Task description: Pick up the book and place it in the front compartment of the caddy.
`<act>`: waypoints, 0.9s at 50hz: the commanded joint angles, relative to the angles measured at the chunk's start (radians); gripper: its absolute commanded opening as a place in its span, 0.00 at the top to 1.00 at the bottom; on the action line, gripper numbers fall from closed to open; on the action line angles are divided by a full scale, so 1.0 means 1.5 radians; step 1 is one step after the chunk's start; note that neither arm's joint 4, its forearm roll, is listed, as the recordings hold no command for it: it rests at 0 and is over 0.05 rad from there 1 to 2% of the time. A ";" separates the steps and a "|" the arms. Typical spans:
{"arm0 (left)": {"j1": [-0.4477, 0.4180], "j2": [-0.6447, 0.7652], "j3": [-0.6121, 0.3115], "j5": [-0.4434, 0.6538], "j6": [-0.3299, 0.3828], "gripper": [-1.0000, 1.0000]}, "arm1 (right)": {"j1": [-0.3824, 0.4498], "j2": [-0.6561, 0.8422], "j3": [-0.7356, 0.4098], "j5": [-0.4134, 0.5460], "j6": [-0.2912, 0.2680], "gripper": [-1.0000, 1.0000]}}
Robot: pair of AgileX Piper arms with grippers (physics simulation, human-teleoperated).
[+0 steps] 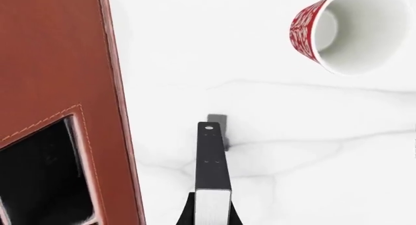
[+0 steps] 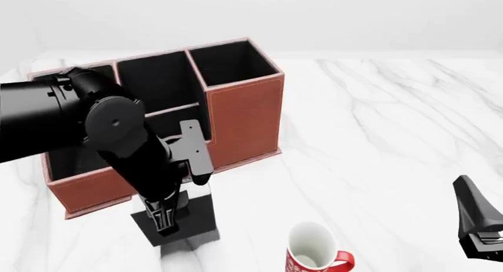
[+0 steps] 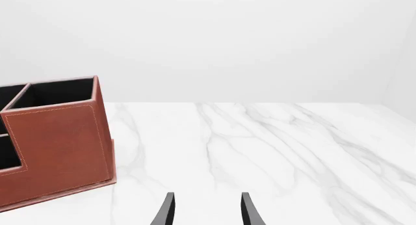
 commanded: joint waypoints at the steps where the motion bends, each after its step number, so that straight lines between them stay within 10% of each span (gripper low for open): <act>1: 0.005 -0.001 -0.067 0.055 0.035 1.00 | 0.000 0.001 0.000 -0.002 0.001 0.00; 8: -0.001 0.007 -0.164 0.116 0.013 1.00 | 0.000 0.001 0.000 -0.001 0.001 0.00; 16: 0.137 -0.050 -0.155 0.132 0.157 1.00 | 0.000 0.002 0.000 -0.002 0.001 0.00; 45: 0.274 -0.122 -0.229 0.132 0.322 1.00 | 0.000 0.004 0.000 -0.004 0.001 0.00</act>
